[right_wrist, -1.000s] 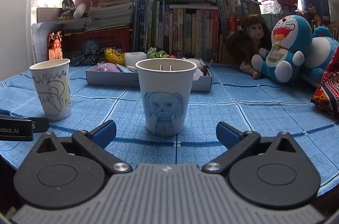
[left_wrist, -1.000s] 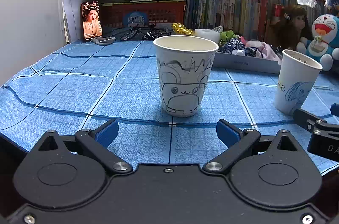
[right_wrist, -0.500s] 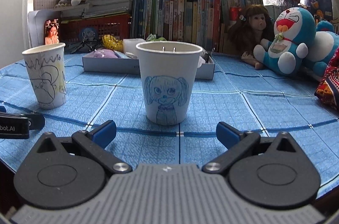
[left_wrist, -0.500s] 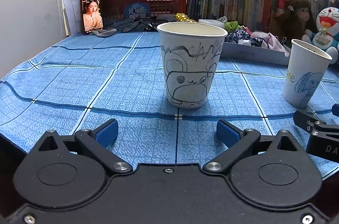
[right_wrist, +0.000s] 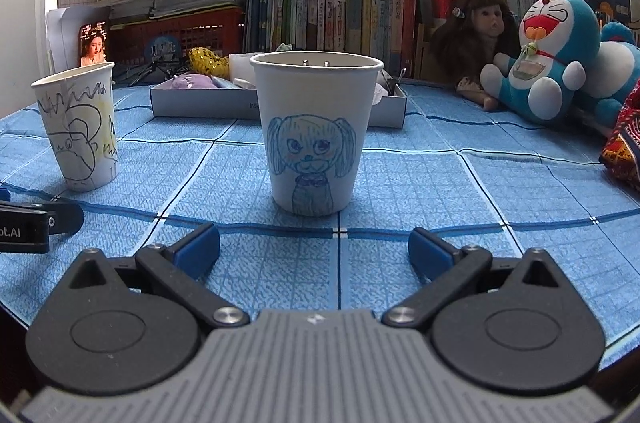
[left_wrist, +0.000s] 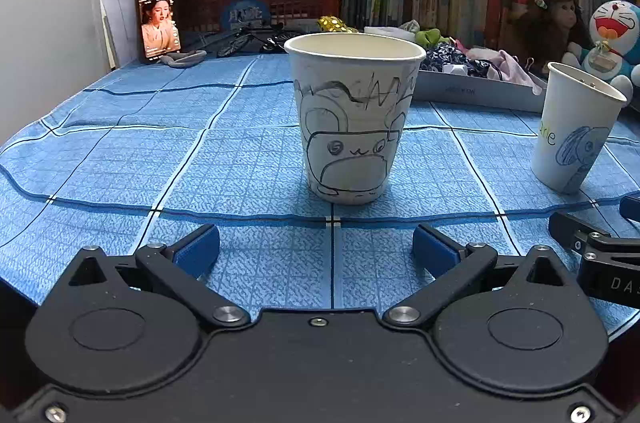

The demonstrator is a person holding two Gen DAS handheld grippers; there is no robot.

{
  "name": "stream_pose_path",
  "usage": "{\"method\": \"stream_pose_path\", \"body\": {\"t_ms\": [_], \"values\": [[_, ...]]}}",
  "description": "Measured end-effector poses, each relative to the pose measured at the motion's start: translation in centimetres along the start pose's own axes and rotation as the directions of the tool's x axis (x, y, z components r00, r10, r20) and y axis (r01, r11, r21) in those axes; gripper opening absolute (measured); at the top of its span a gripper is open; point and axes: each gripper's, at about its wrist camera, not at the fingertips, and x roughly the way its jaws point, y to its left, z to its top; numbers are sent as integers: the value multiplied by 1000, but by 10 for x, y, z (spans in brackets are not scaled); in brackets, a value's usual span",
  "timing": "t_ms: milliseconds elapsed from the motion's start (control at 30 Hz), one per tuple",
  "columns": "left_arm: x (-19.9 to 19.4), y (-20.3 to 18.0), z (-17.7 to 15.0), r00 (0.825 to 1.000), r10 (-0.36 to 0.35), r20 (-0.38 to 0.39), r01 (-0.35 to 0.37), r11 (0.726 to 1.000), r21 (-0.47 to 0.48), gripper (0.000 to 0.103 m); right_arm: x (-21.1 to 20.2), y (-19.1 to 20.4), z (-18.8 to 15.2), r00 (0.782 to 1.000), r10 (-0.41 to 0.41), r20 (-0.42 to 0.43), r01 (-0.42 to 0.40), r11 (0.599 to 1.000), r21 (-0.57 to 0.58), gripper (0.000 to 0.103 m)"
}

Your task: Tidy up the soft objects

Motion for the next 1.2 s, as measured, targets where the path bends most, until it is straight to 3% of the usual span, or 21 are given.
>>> {"method": "stream_pose_path", "body": {"t_ms": [1200], "values": [[4,-1,4,1000,-1,-28,2,1000,2,103,2,0,5,999,-1,-34,1,1000,0,103]]}}
